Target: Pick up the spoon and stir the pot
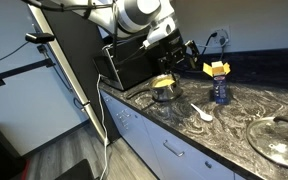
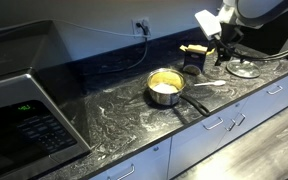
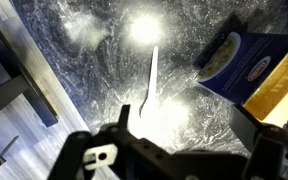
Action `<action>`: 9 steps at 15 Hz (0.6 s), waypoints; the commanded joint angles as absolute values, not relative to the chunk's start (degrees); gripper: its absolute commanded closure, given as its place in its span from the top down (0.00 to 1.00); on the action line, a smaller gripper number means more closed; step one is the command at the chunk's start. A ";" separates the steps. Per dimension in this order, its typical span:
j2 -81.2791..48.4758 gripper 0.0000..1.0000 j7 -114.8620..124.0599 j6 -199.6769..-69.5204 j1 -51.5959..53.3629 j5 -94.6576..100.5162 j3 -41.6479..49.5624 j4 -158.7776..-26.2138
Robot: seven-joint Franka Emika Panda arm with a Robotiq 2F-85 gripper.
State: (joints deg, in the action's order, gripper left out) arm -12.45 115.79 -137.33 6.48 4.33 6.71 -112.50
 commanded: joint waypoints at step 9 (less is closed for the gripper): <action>-4.46 1.00 114.03 -136.41 3.69 4.86 4.09 -117.58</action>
